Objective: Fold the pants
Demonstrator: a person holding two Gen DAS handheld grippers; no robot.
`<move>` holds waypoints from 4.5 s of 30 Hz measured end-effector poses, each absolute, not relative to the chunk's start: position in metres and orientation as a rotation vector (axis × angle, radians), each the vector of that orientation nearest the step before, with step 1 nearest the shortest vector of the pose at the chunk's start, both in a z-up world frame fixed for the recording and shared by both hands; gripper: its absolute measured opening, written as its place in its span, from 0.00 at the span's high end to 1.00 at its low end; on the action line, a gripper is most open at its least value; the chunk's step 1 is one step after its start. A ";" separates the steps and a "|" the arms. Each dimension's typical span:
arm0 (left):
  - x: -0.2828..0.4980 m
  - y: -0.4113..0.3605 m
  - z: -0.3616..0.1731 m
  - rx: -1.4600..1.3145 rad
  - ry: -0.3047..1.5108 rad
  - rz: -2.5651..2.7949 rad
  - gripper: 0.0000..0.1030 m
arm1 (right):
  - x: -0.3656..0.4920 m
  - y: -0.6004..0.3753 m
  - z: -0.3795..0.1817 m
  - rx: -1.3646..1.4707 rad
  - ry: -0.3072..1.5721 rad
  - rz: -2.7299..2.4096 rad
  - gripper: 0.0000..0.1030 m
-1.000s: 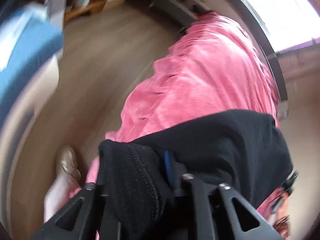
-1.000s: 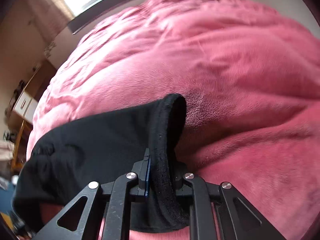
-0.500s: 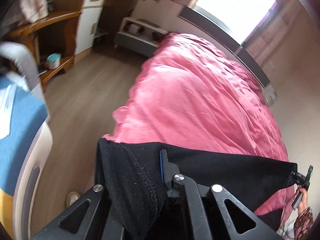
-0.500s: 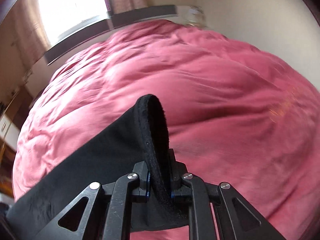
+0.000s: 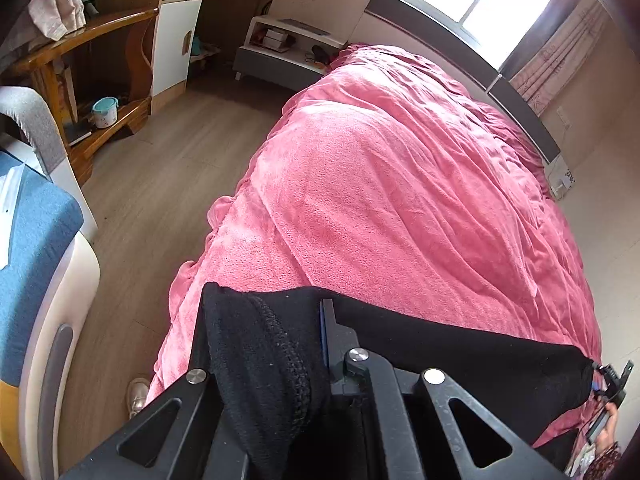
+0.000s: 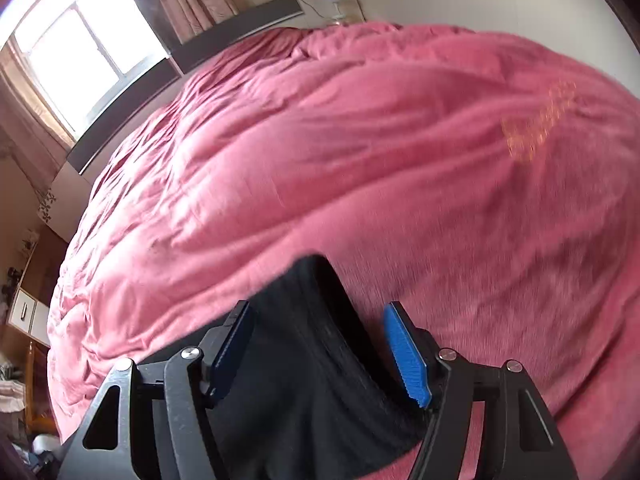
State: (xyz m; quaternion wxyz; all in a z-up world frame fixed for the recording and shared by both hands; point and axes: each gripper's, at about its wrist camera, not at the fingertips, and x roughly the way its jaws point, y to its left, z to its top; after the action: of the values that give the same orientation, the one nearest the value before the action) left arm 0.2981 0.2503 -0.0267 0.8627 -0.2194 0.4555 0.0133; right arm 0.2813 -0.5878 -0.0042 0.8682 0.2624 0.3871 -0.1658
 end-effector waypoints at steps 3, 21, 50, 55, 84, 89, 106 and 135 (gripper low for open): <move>0.299 0.251 -0.026 -0.471 0.953 0.032 0.96 | 0.291 -0.585 0.002 0.498 0.837 -0.371 0.34; 0.276 0.251 0.015 -0.493 0.852 -0.012 0.97 | 0.303 -0.562 0.017 0.325 0.883 -0.379 0.88; 0.059 0.298 -0.004 -0.836 0.638 -0.129 0.97 | 0.044 -0.586 0.014 0.698 0.620 -0.220 0.89; 0.035 0.299 -0.023 -0.863 0.638 -0.123 0.96 | 0.008 -0.591 -0.017 0.785 0.605 -0.243 0.89; -0.017 0.273 -0.040 -1.143 0.583 -0.172 0.24 | 0.021 -0.560 -0.055 1.095 0.797 -0.338 0.93; -0.030 0.282 -0.049 -1.171 0.573 -0.134 0.24 | 0.026 -0.535 0.037 0.850 0.440 -0.076 0.93; -0.034 0.275 -0.052 -1.120 0.601 -0.155 0.24 | -0.026 -0.570 -0.082 1.099 0.624 -0.270 0.53; 0.083 0.338 -0.051 -0.954 0.877 -0.136 0.20 | 0.055 -0.257 -0.105 1.025 1.188 0.441 0.41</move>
State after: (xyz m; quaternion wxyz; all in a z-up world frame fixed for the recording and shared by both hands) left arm 0.0830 0.3384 -0.0512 0.7952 -0.4440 0.4081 -0.0632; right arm 0.0553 -0.2570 -0.1048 0.6860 0.4575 0.5304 0.1970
